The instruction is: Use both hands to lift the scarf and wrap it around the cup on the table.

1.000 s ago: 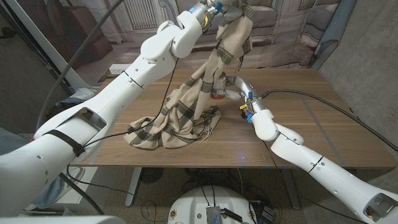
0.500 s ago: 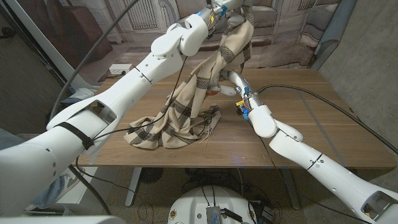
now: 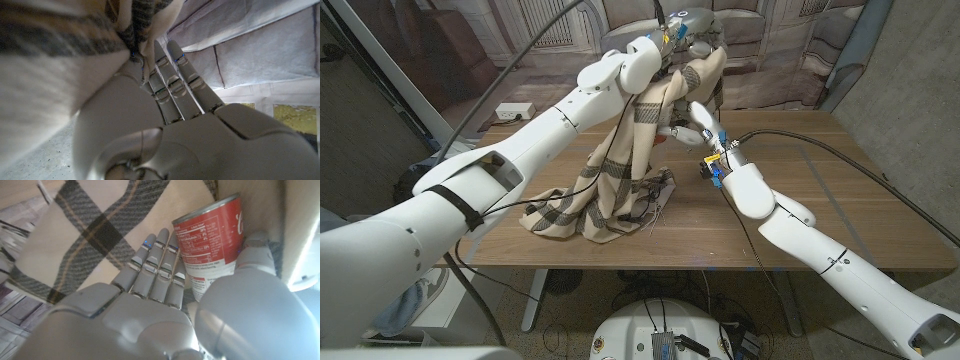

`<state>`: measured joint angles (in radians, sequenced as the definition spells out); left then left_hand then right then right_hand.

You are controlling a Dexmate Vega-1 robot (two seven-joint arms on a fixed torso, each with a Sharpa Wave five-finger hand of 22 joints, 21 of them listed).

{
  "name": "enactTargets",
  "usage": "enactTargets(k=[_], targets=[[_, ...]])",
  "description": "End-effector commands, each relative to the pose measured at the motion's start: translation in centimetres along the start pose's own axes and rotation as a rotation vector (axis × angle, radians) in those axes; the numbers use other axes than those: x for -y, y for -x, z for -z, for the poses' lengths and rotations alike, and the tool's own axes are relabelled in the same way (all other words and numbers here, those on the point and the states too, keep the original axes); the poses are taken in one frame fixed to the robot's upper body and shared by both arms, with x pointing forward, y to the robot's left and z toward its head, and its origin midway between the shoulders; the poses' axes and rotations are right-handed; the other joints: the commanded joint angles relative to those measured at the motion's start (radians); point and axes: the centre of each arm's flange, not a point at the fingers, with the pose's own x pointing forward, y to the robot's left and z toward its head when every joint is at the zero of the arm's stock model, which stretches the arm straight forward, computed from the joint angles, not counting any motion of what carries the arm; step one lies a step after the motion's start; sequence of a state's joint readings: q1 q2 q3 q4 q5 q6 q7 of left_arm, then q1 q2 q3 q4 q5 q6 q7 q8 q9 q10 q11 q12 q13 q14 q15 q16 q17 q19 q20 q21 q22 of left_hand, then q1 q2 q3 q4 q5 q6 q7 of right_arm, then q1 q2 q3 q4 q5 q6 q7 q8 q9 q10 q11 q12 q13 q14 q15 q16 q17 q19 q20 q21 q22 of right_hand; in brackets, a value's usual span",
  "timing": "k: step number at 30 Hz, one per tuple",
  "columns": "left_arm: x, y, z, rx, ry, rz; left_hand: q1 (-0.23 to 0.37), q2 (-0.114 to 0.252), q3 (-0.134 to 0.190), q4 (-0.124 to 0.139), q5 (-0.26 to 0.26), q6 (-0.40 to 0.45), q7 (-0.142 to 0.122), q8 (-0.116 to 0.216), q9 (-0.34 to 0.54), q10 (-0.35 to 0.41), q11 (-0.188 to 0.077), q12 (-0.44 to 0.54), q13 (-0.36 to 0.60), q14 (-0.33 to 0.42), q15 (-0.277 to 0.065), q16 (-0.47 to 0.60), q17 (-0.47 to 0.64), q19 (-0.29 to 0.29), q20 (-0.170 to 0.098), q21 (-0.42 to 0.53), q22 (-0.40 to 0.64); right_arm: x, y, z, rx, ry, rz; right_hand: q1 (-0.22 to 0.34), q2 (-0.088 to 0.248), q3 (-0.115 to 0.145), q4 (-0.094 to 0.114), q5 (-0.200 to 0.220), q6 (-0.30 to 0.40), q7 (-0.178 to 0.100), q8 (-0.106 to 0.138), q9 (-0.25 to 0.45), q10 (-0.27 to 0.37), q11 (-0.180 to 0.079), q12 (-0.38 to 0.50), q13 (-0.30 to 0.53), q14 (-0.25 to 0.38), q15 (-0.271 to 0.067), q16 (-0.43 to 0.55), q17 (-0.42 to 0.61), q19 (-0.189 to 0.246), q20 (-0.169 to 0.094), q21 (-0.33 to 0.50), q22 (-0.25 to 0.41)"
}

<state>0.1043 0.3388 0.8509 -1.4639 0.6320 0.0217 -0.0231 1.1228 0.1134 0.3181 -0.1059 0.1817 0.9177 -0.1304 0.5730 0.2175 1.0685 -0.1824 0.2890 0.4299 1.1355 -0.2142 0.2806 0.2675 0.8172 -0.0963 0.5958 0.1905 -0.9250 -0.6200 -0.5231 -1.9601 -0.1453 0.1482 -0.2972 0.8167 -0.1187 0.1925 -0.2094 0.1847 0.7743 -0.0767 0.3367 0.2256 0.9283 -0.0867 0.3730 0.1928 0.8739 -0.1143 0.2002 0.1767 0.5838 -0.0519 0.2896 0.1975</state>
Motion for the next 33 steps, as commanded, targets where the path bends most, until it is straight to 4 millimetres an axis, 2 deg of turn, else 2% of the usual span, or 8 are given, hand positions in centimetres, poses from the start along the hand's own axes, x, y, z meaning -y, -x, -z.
enactTargets(k=[1, 17, 23, 26, 33], targets=[[1.7, 0.4, 1.2, -0.026, 0.067, 0.059, -0.005, 0.001, 0.012, 0.011, 0.004, -0.008, 0.004, -0.003, -0.002, 0.033, -0.028, -0.018, -0.008, -0.015, 0.0, -0.007, 0.003, -0.009, -0.006, -0.004, 0.003, 2.2, -0.5, -0.9, 0.018, -0.033, 0.048, 0.247, 0.252, 0.069, 0.064, -0.001, 0.115, -0.105, 0.005, 0.003, 0.129, -0.122, 0.006, 0.003, 0.014, -0.099, 0.006, 0.003, 0.01, -0.113, 0.006, 0.006], [3.1, 3.6, 3.1, -0.054, 0.17, 0.104, -0.008, 0.015, 0.022, 0.015, 0.004, -0.025, 0.011, 0.0, 0.005, -0.008, -0.024, -0.067, -0.027, -0.081, 0.004, -0.034, 0.002, -0.063, 0.019, -0.013, 0.002, 6.2, -2.0, 0.3, -0.01, -0.084, 0.152, 0.243, 0.251, 0.069, 0.067, -0.003, 0.131, -0.103, 0.007, 0.003, 0.149, -0.121, 0.01, 0.003, 0.029, -0.097, 0.005, 0.002, 0.013, -0.112, 0.008, 0.007], [1.0, 5.0, 4.6, -0.083, 0.231, 0.071, -0.013, 0.033, 0.03, 0.023, 0.005, -0.051, 0.016, 0.01, 0.028, -0.039, -0.025, -0.082, -0.025, -0.105, 0.007, -0.04, 0.006, -0.085, 0.032, -0.014, 0.002, 7.0, -1.3, 2.2, -0.069, -0.103, 0.176, 0.243, 0.251, 0.07, 0.067, -0.003, 0.135, -0.103, 0.008, 0.003, 0.153, -0.122, 0.011, 0.003, 0.034, -0.098, 0.005, 0.002, 0.014, -0.113, 0.008, 0.007], [0.8, 5.4, 5.3, -0.1, 0.252, 0.077, -0.013, 0.035, 0.032, 0.024, 0.005, -0.053, 0.019, 0.016, 0.035, -0.025, -0.029, -0.075, -0.021, -0.102, 0.007, -0.038, 0.008, -0.089, 0.032, -0.014, 0.002, 7.0, -1.1, 2.5, -0.08, -0.113, 0.182, 0.243, 0.251, 0.07, 0.068, -0.003, 0.137, -0.103, 0.008, 0.003, 0.155, -0.122, 0.011, 0.003, 0.037, -0.097, 0.005, 0.002, 0.015, -0.113, 0.009, 0.008], [2.9, 6.7, 7.1, -0.149, 0.288, 0.15, -0.013, 0.031, 0.035, 0.023, 0.004, -0.058, 0.023, 0.028, 0.048, -0.009, -0.028, -0.068, -0.011, -0.099, 0.008, -0.035, 0.009, -0.091, 0.03, -0.012, 0.001, 7.5, -1.2, 2.3, -0.073, -0.155, 0.18, 0.243, 0.252, 0.071, 0.068, -0.004, 0.144, -0.101, 0.009, 0.003, 0.159, -0.122, 0.012, 0.002, 0.043, -0.098, 0.005, 0.002, 0.016, -0.114, 0.009, 0.008]])
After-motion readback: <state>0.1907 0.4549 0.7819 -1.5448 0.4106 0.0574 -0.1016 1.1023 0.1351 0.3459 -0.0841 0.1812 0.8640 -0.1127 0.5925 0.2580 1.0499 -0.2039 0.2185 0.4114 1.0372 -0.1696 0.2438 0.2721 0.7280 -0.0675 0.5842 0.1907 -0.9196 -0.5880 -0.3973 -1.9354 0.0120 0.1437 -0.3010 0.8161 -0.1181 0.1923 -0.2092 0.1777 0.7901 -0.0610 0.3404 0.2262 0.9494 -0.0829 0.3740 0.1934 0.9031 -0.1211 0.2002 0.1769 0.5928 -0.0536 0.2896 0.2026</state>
